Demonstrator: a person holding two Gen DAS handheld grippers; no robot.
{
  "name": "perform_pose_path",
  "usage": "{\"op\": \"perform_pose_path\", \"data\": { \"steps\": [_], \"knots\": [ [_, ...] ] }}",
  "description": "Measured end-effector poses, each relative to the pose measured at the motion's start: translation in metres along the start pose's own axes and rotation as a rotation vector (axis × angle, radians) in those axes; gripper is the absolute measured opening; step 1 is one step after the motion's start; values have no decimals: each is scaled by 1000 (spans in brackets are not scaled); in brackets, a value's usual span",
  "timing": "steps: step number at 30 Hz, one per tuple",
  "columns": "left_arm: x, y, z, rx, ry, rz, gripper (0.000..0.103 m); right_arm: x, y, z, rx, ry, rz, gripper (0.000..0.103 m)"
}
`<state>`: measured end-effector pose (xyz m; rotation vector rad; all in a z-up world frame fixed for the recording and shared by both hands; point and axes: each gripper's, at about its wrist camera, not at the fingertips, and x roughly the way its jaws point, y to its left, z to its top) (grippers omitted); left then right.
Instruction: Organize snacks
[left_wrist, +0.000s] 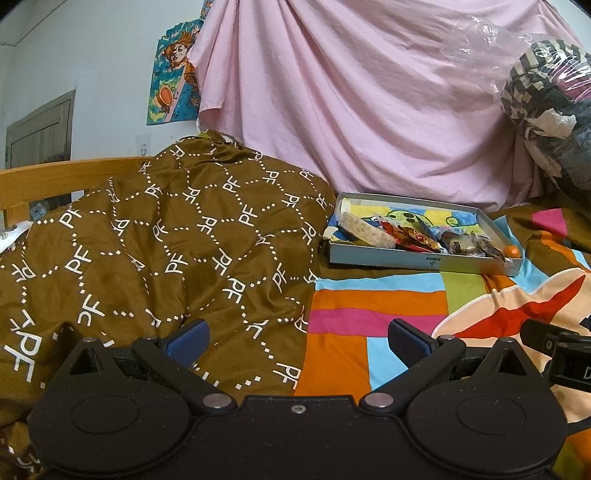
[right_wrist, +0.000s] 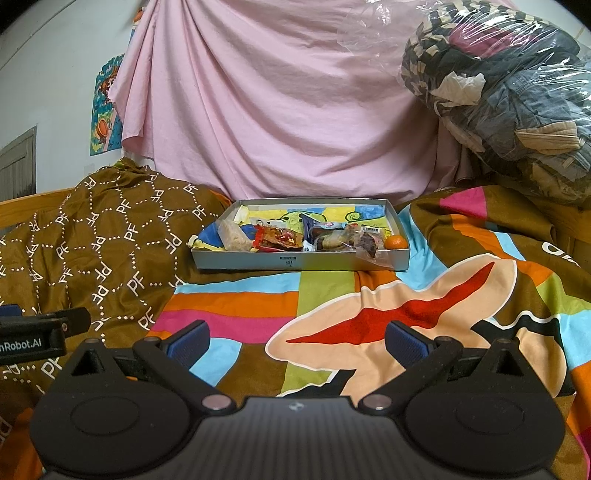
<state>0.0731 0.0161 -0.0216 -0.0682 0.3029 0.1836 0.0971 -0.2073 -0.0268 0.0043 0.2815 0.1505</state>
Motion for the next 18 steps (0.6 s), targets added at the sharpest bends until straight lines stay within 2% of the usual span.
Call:
{"op": "perform_pose_path", "data": {
  "steps": [18],
  "knots": [
    [-2,1,1,1,-5,0,102,0,1,0,-1,2,0,103]
  ]
}}
